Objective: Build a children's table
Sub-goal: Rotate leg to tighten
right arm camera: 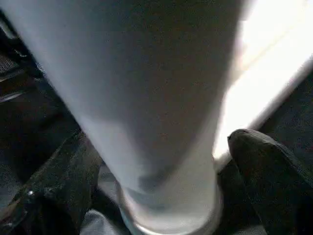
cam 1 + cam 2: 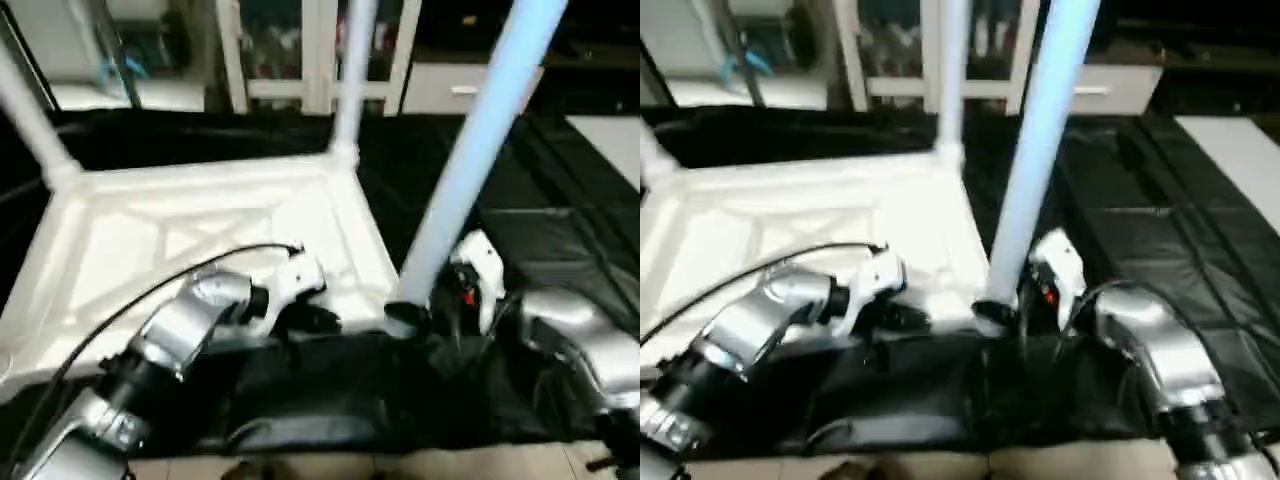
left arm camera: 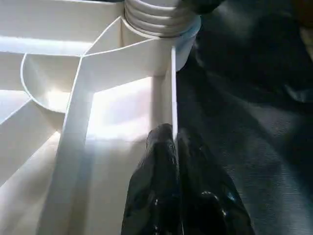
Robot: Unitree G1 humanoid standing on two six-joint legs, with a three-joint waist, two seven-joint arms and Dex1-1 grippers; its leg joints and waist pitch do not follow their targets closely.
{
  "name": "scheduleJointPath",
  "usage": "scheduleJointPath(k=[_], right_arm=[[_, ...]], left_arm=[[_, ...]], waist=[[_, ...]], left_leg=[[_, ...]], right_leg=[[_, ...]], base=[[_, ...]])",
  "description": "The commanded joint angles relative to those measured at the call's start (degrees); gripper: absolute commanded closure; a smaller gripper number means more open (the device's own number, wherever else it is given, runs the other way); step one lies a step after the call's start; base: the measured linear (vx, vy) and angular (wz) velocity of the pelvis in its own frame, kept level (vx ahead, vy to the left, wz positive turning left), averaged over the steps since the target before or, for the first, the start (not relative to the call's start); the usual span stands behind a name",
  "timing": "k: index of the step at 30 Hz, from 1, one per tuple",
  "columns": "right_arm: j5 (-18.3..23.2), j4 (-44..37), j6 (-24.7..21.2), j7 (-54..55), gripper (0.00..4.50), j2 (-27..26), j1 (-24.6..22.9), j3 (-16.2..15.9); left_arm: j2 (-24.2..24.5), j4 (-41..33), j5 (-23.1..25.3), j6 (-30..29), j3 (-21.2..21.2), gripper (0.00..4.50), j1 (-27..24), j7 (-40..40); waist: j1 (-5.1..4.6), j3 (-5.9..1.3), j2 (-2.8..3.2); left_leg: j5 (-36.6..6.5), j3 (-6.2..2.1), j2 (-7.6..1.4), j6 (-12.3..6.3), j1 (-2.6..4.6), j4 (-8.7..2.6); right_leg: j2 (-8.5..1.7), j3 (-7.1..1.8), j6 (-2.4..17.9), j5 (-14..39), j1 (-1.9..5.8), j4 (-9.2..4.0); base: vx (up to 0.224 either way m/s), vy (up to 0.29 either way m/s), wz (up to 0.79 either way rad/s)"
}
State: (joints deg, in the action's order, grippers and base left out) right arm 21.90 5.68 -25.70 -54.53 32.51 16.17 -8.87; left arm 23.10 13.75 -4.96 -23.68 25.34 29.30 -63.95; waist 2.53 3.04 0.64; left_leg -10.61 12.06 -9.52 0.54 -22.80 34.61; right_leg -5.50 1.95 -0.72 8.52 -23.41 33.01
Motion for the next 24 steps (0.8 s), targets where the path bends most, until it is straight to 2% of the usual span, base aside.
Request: scheduleJointPath(k=[1,6,10,15,19,20,24], right_arm=[[-0.11,-2.19,-0.52,-3.04,0.22,2.01,-0.06,-1.14],[-0.21,-2.44,-0.82,-4.70,0.36,2.71,0.12,-1.45],[0.08,-2.55,-0.94,-5.39,0.65,2.98,0.22,-1.55],[-0.25,-2.38,-1.05,-6.18,1.06,3.26,0.03,-1.72],[-0.55,-1.95,-1.11,-6.27,1.39,3.01,0.02,-1.77],[-0.62,-1.77,-1.07,-6.18,1.49,2.87,0.05,-1.78],[-0.61,-1.52,-1.15,-6.04,1.81,2.52,0.04,-1.72]], left_arm=[[-0.18,-1.25,0.00,0.21,1.30,4.50,0.02,-1.39],[0.39,-1.70,-0.10,-0.09,1.18,4.50,0.00,-1.55],[0.75,-1.94,-0.17,-0.37,1.15,4.50,-0.04,-1.79],[0.78,-2.20,0.12,-0.89,1.10,4.50,-0.17,-1.99],[0.72,-2.29,0.11,-1.10,1.23,4.50,-0.18,-2.13],[0.76,-2.36,0.07,-1.16,1.25,4.50,-0.20,-2.18],[0.83,-2.61,0.03,-1.36,1.29,4.50,-0.27,-2.45]], waist=[[-0.40,-3.37,-0.08],[-0.69,-3.41,-0.21],[-0.64,-3.61,-0.23],[-0.53,-3.81,-0.13],[-0.43,-3.80,-0.13],[-0.38,-3.82,0.17],[-0.45,-3.79,0.06]], left_leg=[[-23.35,-2.17,-3.67,2.74,2.72,-5.28],[-23.38,-2.33,-3.55,2.59,2.47,-5.18],[-21.30,-2.25,-3.62,2.11,2.36,-5.14],[-18.26,-2.03,-3.63,1.25,2.27,-5.02],[-17.39,-1.94,-3.61,0.69,2.25,-4.90],[-17.25,-1.98,-3.61,0.77,2.25,-4.90],[-17.98,-1.97,-3.62,1.05,2.32,-4.95]], right_leg=[[-2.60,-1.57,10.09,24.29,1.10,-4.19],[-2.83,-1.57,9.35,25.99,1.03,-4.46],[-2.75,-1.58,10.11,23.07,1.19,-4.16],[-2.64,-1.56,11.97,17.96,1.56,-3.60],[-2.72,-1.54,12.30,17.90,1.69,-3.59],[-2.71,-1.52,12.28,17.89,1.71,-3.55],[-2.59,-1.46,12.33,17.91,1.69,-3.58]], base=[[0.000,0.000,0.00],[0.000,0.000,0.00],[0.000,0.000,0.00],[0.000,0.000,0.00],[0.000,0.000,0.00],[0.000,0.000,0.00],[0.000,0.000,0.00]])
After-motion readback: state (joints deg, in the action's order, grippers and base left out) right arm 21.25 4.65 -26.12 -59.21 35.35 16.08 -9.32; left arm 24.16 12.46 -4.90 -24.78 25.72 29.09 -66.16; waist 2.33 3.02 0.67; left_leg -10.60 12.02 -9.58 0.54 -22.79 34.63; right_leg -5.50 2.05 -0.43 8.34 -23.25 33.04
